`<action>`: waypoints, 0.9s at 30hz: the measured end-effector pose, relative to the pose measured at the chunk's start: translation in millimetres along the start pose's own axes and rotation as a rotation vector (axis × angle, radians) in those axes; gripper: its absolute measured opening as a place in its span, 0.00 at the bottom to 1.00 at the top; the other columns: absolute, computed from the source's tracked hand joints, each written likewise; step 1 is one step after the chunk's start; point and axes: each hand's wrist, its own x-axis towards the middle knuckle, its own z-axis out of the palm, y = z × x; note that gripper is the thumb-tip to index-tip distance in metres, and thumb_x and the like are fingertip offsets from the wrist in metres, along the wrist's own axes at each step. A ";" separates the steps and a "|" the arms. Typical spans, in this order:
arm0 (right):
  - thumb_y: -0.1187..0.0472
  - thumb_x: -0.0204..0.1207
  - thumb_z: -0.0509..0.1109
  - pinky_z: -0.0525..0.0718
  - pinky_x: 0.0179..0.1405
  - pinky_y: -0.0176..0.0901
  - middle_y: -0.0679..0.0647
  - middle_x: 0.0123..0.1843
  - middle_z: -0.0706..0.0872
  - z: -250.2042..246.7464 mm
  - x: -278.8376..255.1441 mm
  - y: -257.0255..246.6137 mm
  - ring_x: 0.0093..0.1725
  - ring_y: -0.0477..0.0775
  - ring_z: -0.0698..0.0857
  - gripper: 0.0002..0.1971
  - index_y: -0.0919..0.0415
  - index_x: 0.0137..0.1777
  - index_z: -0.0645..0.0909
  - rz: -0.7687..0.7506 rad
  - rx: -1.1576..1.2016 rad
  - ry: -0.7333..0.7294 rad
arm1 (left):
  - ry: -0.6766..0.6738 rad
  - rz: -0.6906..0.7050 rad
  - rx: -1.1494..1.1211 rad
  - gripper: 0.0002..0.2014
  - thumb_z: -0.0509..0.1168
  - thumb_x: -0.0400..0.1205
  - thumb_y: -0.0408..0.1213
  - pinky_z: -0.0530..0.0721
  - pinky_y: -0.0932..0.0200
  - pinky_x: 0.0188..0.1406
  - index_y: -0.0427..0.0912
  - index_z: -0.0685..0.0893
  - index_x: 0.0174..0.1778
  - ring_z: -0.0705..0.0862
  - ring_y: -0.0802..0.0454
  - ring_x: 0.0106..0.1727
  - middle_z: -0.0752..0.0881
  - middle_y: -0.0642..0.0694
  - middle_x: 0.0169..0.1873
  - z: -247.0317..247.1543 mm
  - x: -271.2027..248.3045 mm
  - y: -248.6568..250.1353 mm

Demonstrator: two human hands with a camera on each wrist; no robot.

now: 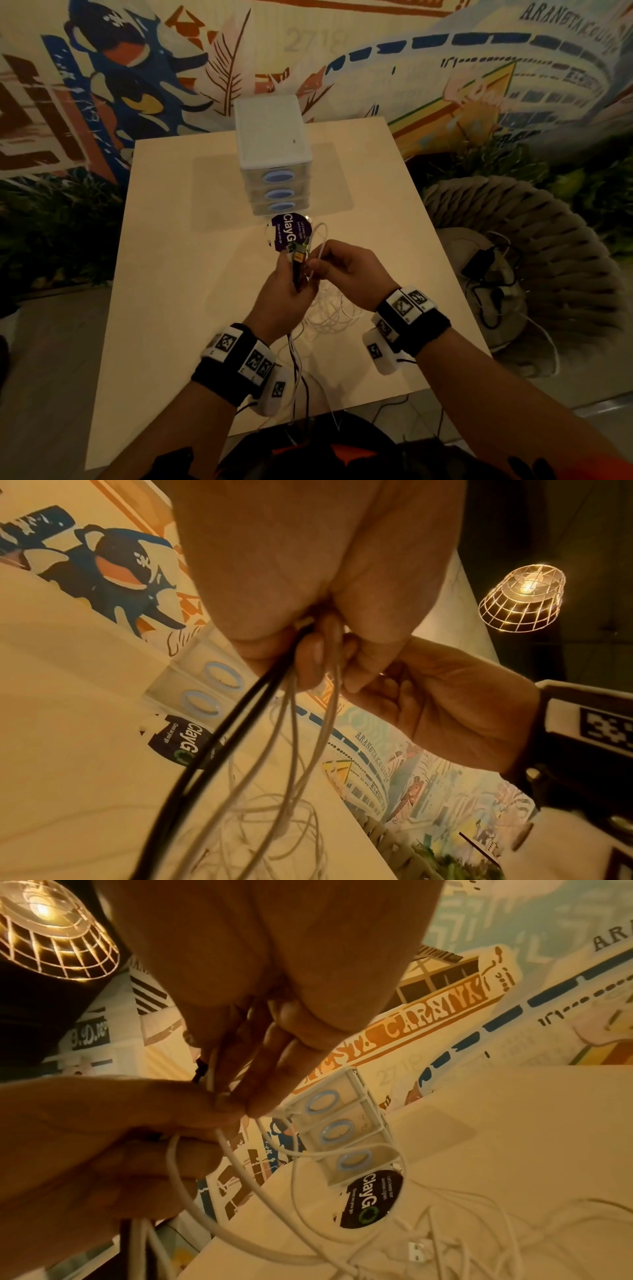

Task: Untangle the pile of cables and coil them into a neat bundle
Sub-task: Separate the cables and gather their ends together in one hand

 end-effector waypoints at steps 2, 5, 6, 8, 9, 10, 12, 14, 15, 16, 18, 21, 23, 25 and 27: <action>0.47 0.83 0.72 0.89 0.59 0.55 0.44 0.51 0.93 -2.5 -2.6 0.2 0.53 0.45 0.92 0.10 0.48 0.59 0.87 -0.003 0.036 0.021 | 0.014 -0.004 -0.031 0.14 0.66 0.86 0.38 0.86 0.37 0.46 0.45 0.73 0.66 0.86 0.48 0.45 0.87 0.44 0.46 -0.7 -0.1 0.4; 0.43 0.81 0.74 0.88 0.58 0.42 0.42 0.54 0.92 -5.4 -9.9 3.9 0.53 0.41 0.90 0.16 0.45 0.66 0.85 0.011 -0.040 -0.064 | 0.105 -0.065 -0.165 0.10 0.65 0.87 0.32 0.82 0.48 0.44 0.46 0.76 0.63 0.83 0.59 0.41 0.85 0.56 0.43 -4.1 2.1 2.9; 0.42 0.80 0.74 0.85 0.58 0.37 0.41 0.57 0.91 -3.2 -12.0 6.2 0.54 0.38 0.88 0.18 0.45 0.67 0.84 0.006 -0.131 -0.126 | 0.124 -0.087 -0.216 0.10 0.64 0.87 0.31 0.78 0.51 0.41 0.49 0.76 0.61 0.80 0.61 0.37 0.84 0.60 0.39 -5.4 3.2 3.5; 0.44 0.81 0.73 0.80 0.54 0.33 0.43 0.58 0.91 6.4 -13.7 11.2 0.53 0.37 0.86 0.17 0.47 0.67 0.86 -0.040 -0.288 -0.198 | 0.140 -0.120 -0.268 0.12 0.64 0.87 0.30 0.75 0.53 0.39 0.54 0.77 0.56 0.78 0.62 0.33 0.83 0.63 0.35 -7.7 3.5 4.3; 0.45 0.82 0.72 0.79 0.51 0.35 0.45 0.55 0.92 10.5 -13.4 11.6 0.51 0.39 0.85 0.15 0.48 0.64 0.88 -0.077 -0.315 -0.185 | 0.150 -0.112 -0.262 0.12 0.64 0.87 0.30 0.75 0.53 0.38 0.55 0.77 0.55 0.78 0.62 0.32 0.83 0.62 0.35 -9.0 2.3 6.1; 0.46 0.83 0.72 0.79 0.48 0.36 0.47 0.52 0.92 12.9 -12.5 11.0 0.49 0.42 0.85 0.12 0.50 0.60 0.90 -0.116 -0.316 -0.152 | 0.168 -0.098 -0.253 0.11 0.65 0.87 0.31 0.76 0.54 0.38 0.54 0.77 0.55 0.78 0.62 0.32 0.83 0.61 0.35 -9.8 0.8 8.4; 0.48 0.85 0.70 0.81 0.47 0.37 0.46 0.48 0.92 13.1 -10.2 8.8 0.46 0.42 0.85 0.11 0.49 0.56 0.91 -0.131 -0.269 -0.078 | 0.203 -0.069 -0.252 0.06 0.68 0.87 0.38 0.79 0.52 0.42 0.51 0.77 0.54 0.82 0.59 0.36 0.84 0.54 0.38 -12.5 -1.6 12.9; 0.49 0.87 0.67 0.84 0.47 0.36 0.42 0.45 0.91 6.5 -7.4 7.9 0.43 0.41 0.87 0.09 0.45 0.55 0.90 -0.058 -0.146 -0.012 | 0.225 -0.062 -0.270 0.16 0.73 0.82 0.50 0.85 0.45 0.51 0.46 0.78 0.57 0.86 0.48 0.47 0.87 0.39 0.47 -17.8 -4.2 13.9; 0.51 0.88 0.66 0.85 0.45 0.38 0.42 0.41 0.89 1.6 -7.1 8.0 0.40 0.42 0.87 0.09 0.44 0.54 0.89 -0.021 -0.080 0.026 | 0.219 -0.070 -0.280 0.19 0.75 0.79 0.53 0.85 0.43 0.55 0.46 0.79 0.58 0.86 0.44 0.49 0.85 0.33 0.51 -20.6 -6.0 12.6; 0.52 0.89 0.64 0.85 0.42 0.39 0.43 0.37 0.86 -4.9 -7.3 8.6 0.36 0.44 0.86 0.11 0.45 0.53 0.88 0.007 -0.035 0.080 | 0.227 -0.064 -0.295 0.17 0.75 0.79 0.50 0.85 0.43 0.53 0.49 0.79 0.57 0.85 0.45 0.47 0.85 0.31 0.50 -23.7 -8.0 11.9; 0.53 0.91 0.60 0.80 0.36 0.43 0.48 0.30 0.78 -23.3 -10.4 9.6 0.31 0.47 0.80 0.13 0.48 0.51 0.86 0.028 0.002 0.211 | 0.258 -0.068 -0.323 0.10 0.72 0.84 0.38 0.81 0.49 0.38 0.58 0.79 0.47 0.80 0.53 0.36 0.82 0.43 0.36 -30.4 -11.5 9.1; 0.53 0.91 0.57 0.78 0.35 0.46 0.53 0.29 0.77 -55.8 -24.5 22.8 0.31 0.50 0.78 0.16 0.49 0.46 0.83 0.015 0.001 0.370 | 0.319 -0.108 -0.416 0.14 0.63 0.87 0.26 0.69 0.59 0.25 0.51 0.74 0.42 0.67 0.58 0.24 0.72 0.54 0.26 -39.6 -15.4 6.6; 0.51 0.90 0.58 0.80 0.43 0.49 0.52 0.34 0.82 -73.0 -39.9 40.6 0.37 0.52 0.82 0.16 0.49 0.45 0.86 0.022 -0.047 0.377 | 0.367 -0.121 -0.475 0.13 0.60 0.87 0.27 0.66 0.60 0.21 0.47 0.70 0.40 0.64 0.57 0.23 0.69 0.54 0.24 -45.2 -15.9 9.6; 0.48 0.87 0.63 0.81 0.47 0.50 0.51 0.38 0.81 -82.8 -59.2 61.0 0.40 0.49 0.82 0.15 0.46 0.45 0.89 0.072 -0.173 0.279 | 0.412 -0.108 -0.506 0.13 0.59 0.88 0.27 0.63 0.61 0.20 0.46 0.68 0.41 0.62 0.57 0.23 0.68 0.53 0.24 -51.1 -16.2 14.5; 0.47 0.86 0.67 0.79 0.45 0.48 0.48 0.39 0.80 -85.5 -80.3 76.2 0.40 0.45 0.82 0.12 0.41 0.45 0.91 0.174 -0.274 0.066 | 0.427 -0.081 -0.544 0.12 0.58 0.88 0.28 0.62 0.59 0.20 0.46 0.68 0.41 0.61 0.56 0.23 0.67 0.51 0.24 -55.3 -17.7 17.8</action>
